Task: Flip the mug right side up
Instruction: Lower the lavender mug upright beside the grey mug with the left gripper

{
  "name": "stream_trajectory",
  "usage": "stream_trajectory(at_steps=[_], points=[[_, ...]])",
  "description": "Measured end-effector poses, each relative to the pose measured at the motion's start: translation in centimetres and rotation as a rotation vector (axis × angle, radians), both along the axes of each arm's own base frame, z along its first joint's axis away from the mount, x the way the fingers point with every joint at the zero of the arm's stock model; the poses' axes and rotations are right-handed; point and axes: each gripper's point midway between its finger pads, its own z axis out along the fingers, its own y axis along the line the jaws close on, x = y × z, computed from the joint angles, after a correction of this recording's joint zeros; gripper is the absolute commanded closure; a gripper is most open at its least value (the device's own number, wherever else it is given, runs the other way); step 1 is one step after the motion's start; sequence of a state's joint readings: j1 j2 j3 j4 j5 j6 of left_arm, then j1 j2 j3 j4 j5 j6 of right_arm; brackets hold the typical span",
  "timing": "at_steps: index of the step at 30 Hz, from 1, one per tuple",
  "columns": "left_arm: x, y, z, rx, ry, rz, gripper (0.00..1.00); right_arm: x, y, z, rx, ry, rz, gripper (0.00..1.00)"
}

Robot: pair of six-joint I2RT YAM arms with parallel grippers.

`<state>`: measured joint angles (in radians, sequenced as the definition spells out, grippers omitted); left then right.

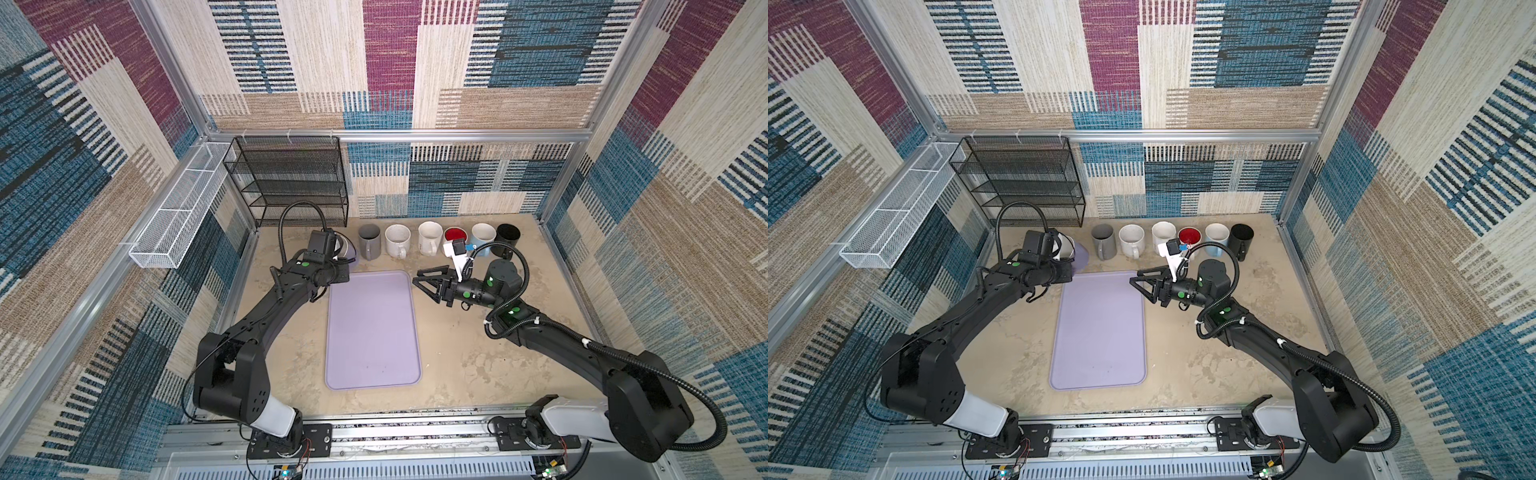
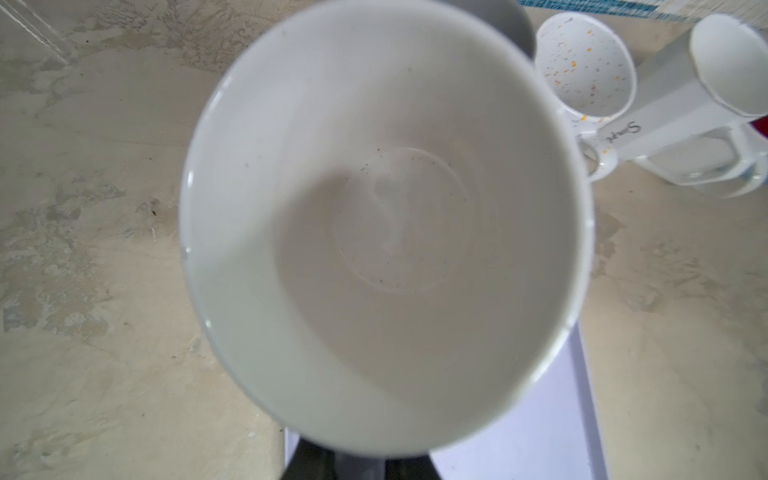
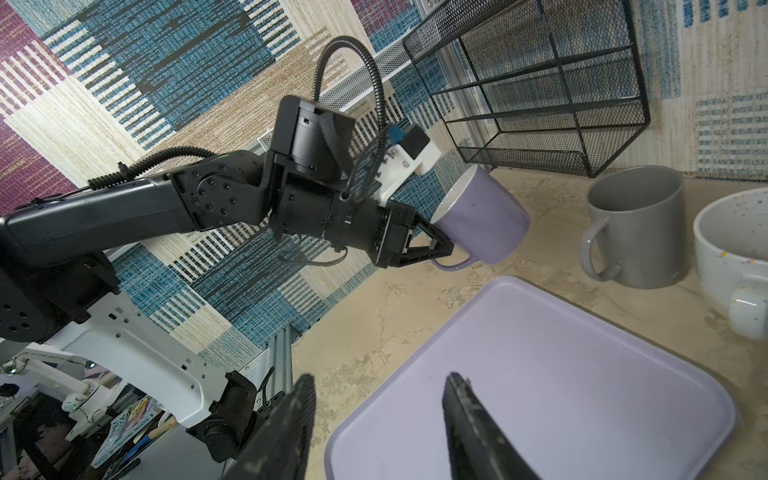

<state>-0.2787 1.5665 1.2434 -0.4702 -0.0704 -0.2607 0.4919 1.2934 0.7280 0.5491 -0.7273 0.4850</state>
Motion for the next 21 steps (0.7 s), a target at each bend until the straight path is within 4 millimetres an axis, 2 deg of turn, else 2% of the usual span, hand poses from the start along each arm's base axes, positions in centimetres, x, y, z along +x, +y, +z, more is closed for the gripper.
stream_trajectory(at_steps=[13, 21], points=[[6.4, 1.2, -4.7, 0.208, 0.117, 0.055, 1.00, -0.3, -0.2, -0.8, -0.004, 0.021, -0.004, 0.48], [9.3, 1.5, -6.0, 0.280, 0.134, 0.067, 1.00, -0.7, -0.4, -0.6, -0.003, 0.019, -0.004, 0.48]])
